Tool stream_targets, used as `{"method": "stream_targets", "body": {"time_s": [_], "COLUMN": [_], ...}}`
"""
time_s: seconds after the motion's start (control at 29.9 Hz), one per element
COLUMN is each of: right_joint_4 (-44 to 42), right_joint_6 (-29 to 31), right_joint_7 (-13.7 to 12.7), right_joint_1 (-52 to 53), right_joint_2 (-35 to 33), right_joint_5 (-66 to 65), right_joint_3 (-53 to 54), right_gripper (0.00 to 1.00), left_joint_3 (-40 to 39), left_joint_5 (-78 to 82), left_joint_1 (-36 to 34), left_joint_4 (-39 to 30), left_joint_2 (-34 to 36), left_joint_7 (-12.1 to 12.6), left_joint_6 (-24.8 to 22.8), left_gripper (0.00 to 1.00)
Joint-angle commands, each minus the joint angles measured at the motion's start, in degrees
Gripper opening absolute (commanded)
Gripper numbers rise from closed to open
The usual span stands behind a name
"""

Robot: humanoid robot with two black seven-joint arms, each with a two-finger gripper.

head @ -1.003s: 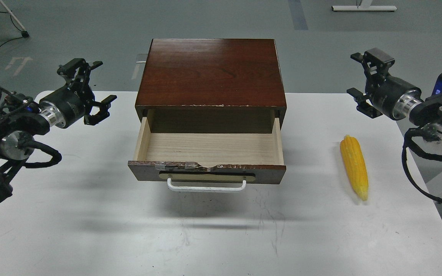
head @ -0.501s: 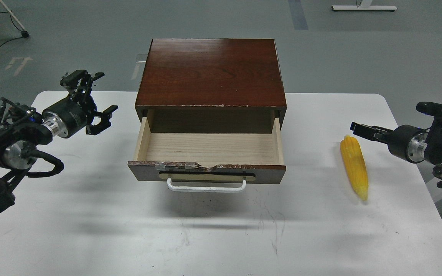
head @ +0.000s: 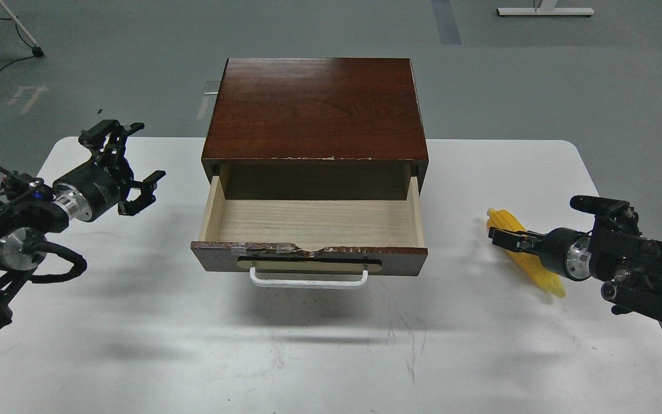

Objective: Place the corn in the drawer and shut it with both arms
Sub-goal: 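Lower the right gripper onto the yellow corn cob and grasp it, then lift the corn with the right gripper and carry it over the drawer, then lower the corn into the open drawer and release it, right gripper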

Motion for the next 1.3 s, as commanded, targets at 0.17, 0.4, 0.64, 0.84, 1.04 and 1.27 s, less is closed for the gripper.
{"method": "stream_targets", "body": {"time_s": [0.17,0.4,0.64,0.84,1.04,1.27], "right_joint_4": [0.1,6.1,16.0,18.8,15.0,12.0], "right_joint_6": [-5.5,-11.2,-7.7,-7.7,-7.8,-7.8], "right_joint_7": [1.6,5.8,6.2,6.8,12.9,14.5], "right_joint_1": [1.7,19.2,47.0,49.6,48.8,45.9], "right_joint_2": [0.0,-3.0,0.4,14.4,23.5,27.8], "right_joint_5": [0.2,-2.1,-3.1,-12.4,-22.0,-24.3], "right_joint_3": [-1.1,-1.4,-3.3,-3.6,-11.3,-12.9], "right_gripper": [0.0,0.0,0.0,0.0,0.0,0.06], "left_joint_3": [0.0,-0.1,-0.3,-0.7,-0.7,-0.7], "left_joint_5": [0.0,0.0,0.0,-0.3,-0.5,-0.6], "left_joint_1": [0.6,0.5,0.5,0.6,0.9,1.0], "left_joint_4": [-0.1,0.0,0.0,0.0,0.0,0.0], "left_joint_2": [0.0,0.3,0.7,1.3,3.8,5.2], "left_joint_7": [0.0,0.0,0.0,-1.4,-2.4,-2.5], "left_joint_6": [0.1,0.1,0.2,0.3,0.1,-0.3], "left_gripper": [0.98,0.98,0.98,0.98,0.98,0.98]}}
